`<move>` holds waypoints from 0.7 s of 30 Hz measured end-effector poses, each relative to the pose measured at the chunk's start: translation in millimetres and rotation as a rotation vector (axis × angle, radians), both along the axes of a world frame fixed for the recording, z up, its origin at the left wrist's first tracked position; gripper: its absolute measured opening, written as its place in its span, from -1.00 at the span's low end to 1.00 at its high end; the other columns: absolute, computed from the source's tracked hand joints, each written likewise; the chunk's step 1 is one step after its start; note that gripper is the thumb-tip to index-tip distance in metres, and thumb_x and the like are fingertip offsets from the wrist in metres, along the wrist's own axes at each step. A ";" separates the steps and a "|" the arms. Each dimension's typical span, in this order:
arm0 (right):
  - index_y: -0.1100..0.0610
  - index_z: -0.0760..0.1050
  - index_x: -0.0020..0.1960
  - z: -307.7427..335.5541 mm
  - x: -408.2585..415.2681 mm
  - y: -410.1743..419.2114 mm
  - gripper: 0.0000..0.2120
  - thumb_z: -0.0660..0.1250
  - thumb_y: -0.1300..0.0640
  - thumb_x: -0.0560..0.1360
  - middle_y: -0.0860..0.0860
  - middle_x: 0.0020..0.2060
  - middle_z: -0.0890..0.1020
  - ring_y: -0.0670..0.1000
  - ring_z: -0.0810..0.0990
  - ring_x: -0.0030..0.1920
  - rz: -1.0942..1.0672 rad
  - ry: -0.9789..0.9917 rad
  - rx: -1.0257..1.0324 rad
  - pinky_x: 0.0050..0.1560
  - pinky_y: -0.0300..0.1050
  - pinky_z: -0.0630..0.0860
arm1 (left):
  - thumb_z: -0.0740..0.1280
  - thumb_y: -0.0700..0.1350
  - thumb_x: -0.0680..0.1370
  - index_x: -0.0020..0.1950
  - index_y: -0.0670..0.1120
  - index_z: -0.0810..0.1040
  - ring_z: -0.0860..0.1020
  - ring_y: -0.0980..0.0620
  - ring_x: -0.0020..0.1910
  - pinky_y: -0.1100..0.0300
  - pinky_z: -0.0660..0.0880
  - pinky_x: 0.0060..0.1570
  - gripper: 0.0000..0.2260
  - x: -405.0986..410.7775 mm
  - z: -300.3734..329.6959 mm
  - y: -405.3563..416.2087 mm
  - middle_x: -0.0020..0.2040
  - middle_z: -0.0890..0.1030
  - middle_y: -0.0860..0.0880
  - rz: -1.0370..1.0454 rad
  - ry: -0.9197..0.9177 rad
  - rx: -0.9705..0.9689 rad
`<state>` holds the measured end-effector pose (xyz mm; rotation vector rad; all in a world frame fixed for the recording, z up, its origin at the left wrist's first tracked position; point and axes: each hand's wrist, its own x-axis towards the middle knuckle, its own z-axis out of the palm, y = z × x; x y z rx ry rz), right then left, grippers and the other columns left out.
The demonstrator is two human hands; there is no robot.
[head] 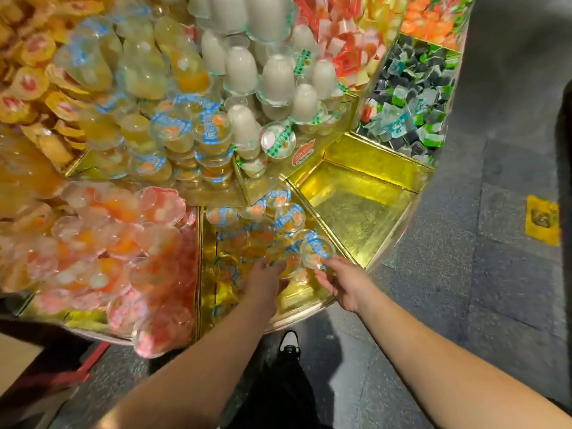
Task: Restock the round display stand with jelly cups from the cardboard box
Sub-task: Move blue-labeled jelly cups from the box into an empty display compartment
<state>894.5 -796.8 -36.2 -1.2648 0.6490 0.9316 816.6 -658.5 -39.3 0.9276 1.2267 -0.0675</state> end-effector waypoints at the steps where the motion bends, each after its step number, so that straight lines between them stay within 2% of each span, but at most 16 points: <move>1: 0.14 0.41 0.05 -4.6 4.7 3.5 -0.89 0.32 0.27 0.58 0.10 -0.19 0.62 -0.04 0.57 -0.28 0.005 0.006 0.006 -0.48 -0.32 0.53 | 0.40 -0.18 0.55 0.39 -0.10 0.41 0.56 -0.01 -0.25 0.15 0.52 -0.18 -0.58 4.8 -4.9 0.4 0.08 0.59 -0.10 0.011 -0.005 -0.004; 3: 0.19 0.42 0.11 -14.2 12.4 9.3 -0.88 0.30 0.24 0.60 0.09 -0.27 0.66 -0.01 0.49 -0.31 0.017 0.017 0.019 -0.52 -0.31 0.44 | 0.40 -0.17 0.56 0.30 -0.08 0.46 0.56 0.01 -0.22 0.17 0.53 -0.12 -0.67 13.5 -13.5 2.7 0.03 0.59 -0.06 0.045 0.036 -0.034; 5: 0.20 0.42 0.16 -24.7 17.4 13.8 -0.85 0.30 0.24 0.60 0.06 -0.31 0.69 0.02 0.43 -0.31 -0.008 0.031 0.017 -0.50 -0.31 0.44 | 0.39 -0.15 0.57 0.23 -0.10 0.50 0.57 0.04 -0.19 0.22 0.51 -0.18 -0.75 18.4 -21.0 5.0 0.03 0.61 -0.05 0.039 0.041 -0.049; 9: 0.23 0.44 0.12 -37.4 20.2 21.9 -0.89 0.28 0.25 0.61 0.09 -0.37 0.61 0.06 0.38 -0.36 -0.083 0.052 0.022 -0.47 -0.30 0.45 | 0.34 -0.18 0.60 0.34 -0.22 0.43 0.60 0.03 -0.06 0.28 0.53 -0.19 -0.67 25.5 -38.6 5.3 0.10 0.59 -0.13 -0.008 0.003 -0.039; 13: 0.19 0.46 0.07 -35.9 22.8 33.3 -0.94 0.30 0.25 0.60 0.11 -0.20 0.65 -0.02 0.57 -0.31 -0.158 0.063 0.011 -0.47 -0.32 0.51 | 0.34 -0.25 0.59 0.33 -0.15 0.44 0.61 -0.07 0.12 0.37 0.52 -0.28 -0.69 35.4 -44.6 3.3 0.18 0.61 -0.14 0.149 -0.006 -0.075; 16: 0.16 0.45 -0.02 -40.2 23.3 40.9 -0.95 0.32 0.26 0.59 0.04 -0.28 0.69 -0.04 0.64 -0.19 -0.202 0.052 0.003 -0.28 -0.27 0.60 | 0.39 -0.22 0.56 0.26 -0.09 0.45 0.61 -0.01 0.08 0.35 0.49 -0.22 -0.70 39.3 -46.5 0.3 0.14 0.60 -0.07 0.159 -0.025 -0.059; 18: 0.15 0.44 -0.02 -43.3 21.7 43.3 -0.94 0.31 0.26 0.59 0.05 -0.22 0.68 -0.03 0.64 -0.17 -0.214 0.019 -0.011 -0.20 -0.24 0.62 | 0.39 -0.21 0.55 0.32 -0.12 0.45 0.62 0.04 0.06 0.36 0.52 -0.19 -0.65 40.5 -53.1 -2.9 0.19 0.60 -0.06 0.147 -0.055 0.006; 21: 0.17 0.48 0.08 -45.5 18.7 42.7 -0.92 0.31 0.26 0.59 0.03 -0.22 0.69 -0.05 0.66 -0.24 -0.223 -0.029 -0.028 -0.28 -0.26 0.59 | 0.40 -0.14 0.54 0.36 -0.07 0.45 0.63 0.06 0.06 0.38 0.54 -0.18 -0.61 40.1 -57.9 -6.3 0.22 0.60 -0.03 0.123 -0.079 0.048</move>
